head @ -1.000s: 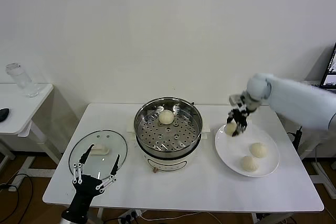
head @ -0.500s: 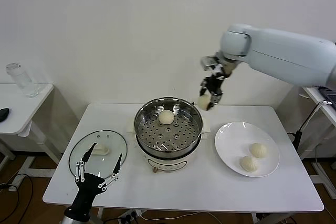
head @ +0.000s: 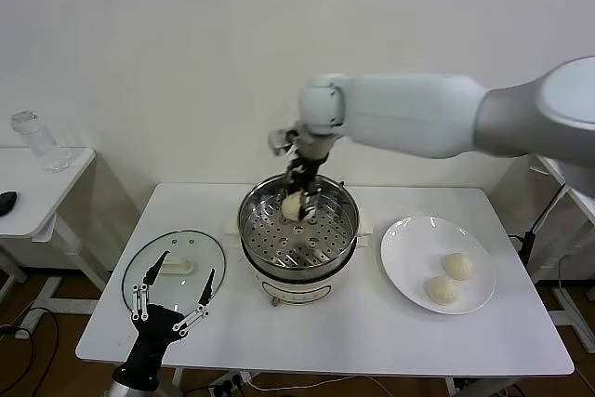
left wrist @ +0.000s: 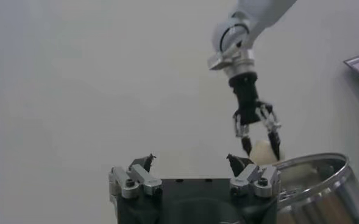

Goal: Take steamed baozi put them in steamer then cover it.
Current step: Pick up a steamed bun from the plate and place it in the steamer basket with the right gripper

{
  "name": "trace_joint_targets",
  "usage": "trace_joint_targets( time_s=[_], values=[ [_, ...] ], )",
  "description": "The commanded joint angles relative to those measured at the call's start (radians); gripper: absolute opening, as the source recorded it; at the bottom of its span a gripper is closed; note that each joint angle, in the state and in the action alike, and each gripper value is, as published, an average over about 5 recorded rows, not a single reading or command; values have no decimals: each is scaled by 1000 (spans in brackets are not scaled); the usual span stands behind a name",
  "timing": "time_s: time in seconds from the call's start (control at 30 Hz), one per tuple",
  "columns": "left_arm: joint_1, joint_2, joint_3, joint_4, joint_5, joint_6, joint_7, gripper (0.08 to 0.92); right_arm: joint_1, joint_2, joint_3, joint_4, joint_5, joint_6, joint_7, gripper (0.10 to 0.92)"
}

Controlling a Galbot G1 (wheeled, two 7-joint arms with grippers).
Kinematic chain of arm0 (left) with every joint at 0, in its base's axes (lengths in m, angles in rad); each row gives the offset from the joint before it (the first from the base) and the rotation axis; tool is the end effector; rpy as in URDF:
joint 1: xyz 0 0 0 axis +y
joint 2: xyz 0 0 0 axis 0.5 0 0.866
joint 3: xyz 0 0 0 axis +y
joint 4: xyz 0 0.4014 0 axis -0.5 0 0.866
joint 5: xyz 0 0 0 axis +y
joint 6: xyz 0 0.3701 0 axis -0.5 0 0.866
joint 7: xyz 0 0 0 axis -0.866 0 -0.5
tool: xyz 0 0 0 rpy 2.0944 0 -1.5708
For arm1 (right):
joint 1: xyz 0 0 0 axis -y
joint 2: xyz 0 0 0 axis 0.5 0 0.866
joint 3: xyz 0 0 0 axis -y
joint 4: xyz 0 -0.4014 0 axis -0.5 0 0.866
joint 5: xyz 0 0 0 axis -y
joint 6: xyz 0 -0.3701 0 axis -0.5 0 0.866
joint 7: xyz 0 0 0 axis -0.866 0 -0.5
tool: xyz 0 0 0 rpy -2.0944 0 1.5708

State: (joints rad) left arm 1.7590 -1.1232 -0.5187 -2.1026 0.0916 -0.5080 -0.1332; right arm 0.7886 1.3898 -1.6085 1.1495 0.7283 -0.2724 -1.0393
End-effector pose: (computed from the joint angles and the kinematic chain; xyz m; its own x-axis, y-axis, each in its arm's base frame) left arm 0.1152 0.0911 -0.3548 -0.9091 0.2964 -0.2927 0.1774 0.9112 0.3718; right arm 0.6215 0.1818 -0.0176 -0.0584 -0.1889 0.9803 -0.8928 -0.4294 -0.1359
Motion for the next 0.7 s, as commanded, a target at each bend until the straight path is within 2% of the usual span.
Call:
trace_joint_targets(
  time_s=[0.03,0.5,0.6,0.7],
  values=[
    [-3,0,1,-2,0,2,0,823,-88,152,-31,-48,59,-35,112,627],
    [3,2,-12,3,-1,-9,-4,823,-145,185,-35,-103,12,-40,148,630],
    [5,3,-14,5,-1,-11,-4,823,-149,181,-36,-103,4,-40,151,644],
    [5,3,-15,6,-1,-11,-4,823,-149,171,-29,-97,1,-39,156,693]
  ],
)
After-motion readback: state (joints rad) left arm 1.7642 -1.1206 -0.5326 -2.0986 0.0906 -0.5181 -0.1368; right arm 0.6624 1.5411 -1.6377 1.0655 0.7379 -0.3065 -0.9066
